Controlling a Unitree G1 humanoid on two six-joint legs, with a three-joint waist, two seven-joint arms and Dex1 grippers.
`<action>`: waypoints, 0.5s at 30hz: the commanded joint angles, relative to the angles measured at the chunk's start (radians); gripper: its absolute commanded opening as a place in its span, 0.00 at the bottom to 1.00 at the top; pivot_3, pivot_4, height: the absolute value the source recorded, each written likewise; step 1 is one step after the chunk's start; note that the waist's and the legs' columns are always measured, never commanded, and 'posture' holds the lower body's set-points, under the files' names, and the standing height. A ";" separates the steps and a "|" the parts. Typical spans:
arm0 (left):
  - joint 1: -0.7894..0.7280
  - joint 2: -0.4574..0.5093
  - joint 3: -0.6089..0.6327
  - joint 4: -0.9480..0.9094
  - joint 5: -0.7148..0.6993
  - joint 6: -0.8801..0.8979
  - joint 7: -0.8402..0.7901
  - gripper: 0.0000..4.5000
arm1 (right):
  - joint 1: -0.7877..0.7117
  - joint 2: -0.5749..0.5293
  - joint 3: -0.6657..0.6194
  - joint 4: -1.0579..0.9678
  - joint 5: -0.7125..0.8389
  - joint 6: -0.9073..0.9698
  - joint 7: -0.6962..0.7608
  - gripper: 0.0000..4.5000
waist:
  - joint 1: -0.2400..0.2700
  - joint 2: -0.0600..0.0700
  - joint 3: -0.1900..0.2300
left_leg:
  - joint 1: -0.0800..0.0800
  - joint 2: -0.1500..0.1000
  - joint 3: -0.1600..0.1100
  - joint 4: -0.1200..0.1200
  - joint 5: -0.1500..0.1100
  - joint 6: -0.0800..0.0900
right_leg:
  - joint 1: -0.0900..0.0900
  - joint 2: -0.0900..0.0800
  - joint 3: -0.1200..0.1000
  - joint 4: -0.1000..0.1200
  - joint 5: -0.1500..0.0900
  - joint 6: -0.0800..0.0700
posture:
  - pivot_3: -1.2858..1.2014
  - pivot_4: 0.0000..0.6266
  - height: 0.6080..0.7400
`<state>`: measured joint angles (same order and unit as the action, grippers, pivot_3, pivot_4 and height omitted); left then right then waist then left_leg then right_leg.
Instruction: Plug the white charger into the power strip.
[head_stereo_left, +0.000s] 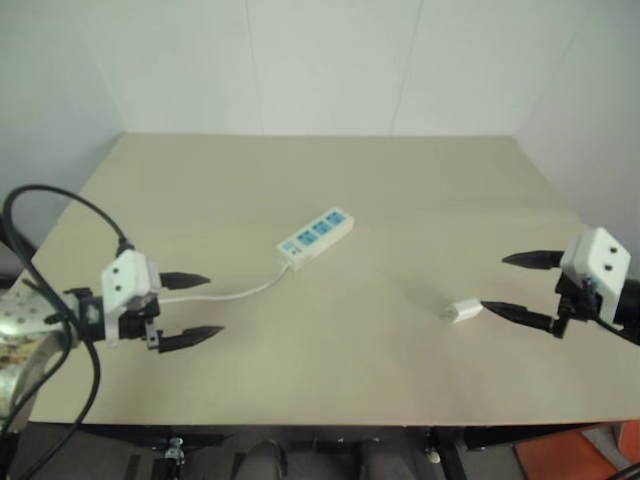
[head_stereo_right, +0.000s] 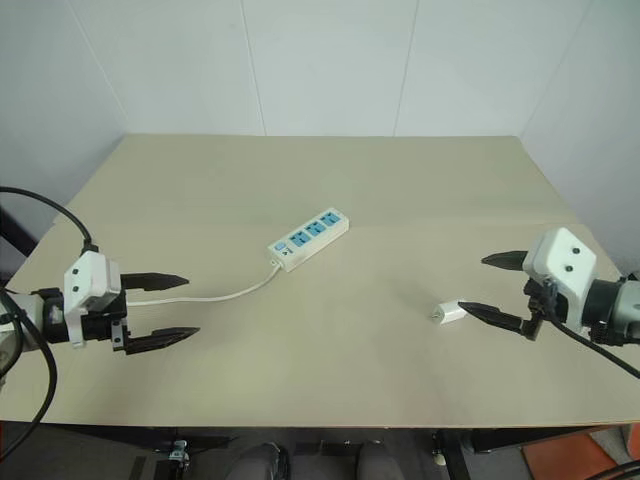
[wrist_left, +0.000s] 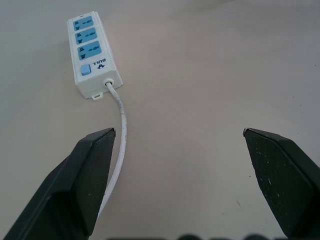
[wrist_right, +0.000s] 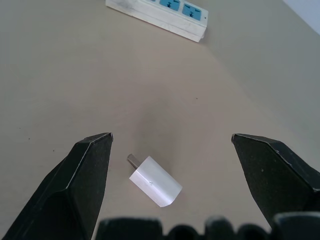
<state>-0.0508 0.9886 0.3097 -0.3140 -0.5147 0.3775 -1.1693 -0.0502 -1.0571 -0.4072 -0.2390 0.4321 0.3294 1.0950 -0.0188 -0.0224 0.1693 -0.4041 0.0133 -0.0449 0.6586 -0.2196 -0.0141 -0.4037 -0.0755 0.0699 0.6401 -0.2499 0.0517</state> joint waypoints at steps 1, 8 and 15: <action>-0.022 0.003 0.006 -0.007 -0.013 0.003 0.004 0.99 | 0.000 0.003 -0.030 -0.031 -0.004 -0.021 -0.011 1.00 | 0.000 0.000 0.000 | 0.000 0.000 0.000 0.000 0.000 0.000 | 0.000 0.000 0.000 0.000 0.000 0.000 | 0.52 0.24 1.00; -0.050 -0.018 -0.032 0.005 0.009 0.002 0.032 0.99 | -0.003 0.005 -0.035 -0.030 -0.011 -0.022 -0.011 1.00 | 0.001 0.000 0.000 | 0.000 0.000 0.000 0.000 0.000 0.000 | 0.000 0.000 0.000 0.000 0.000 0.000 | 0.52 0.24 1.00; -0.353 -0.185 -0.283 0.188 0.162 0.138 0.241 0.99 | -0.016 0.021 -0.019 -0.052 -0.010 -0.014 -0.030 1.00 | 0.013 -0.001 0.000 | 0.000 -0.002 -0.001 0.002 0.000 0.000 | 0.002 0.000 -0.001 0.001 0.001 0.002 | 0.52 0.24 1.00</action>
<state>-0.3623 0.8170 0.0629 -0.1545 -0.3874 0.4810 -0.9786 -0.0569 -1.0349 -0.4039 -0.2695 0.4155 0.3291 1.0767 -0.0059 -0.0231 0.1694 -0.4044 0.0116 -0.0462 0.6612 -0.2195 -0.0141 -0.4017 -0.0757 0.0696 0.6404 -0.2484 0.0536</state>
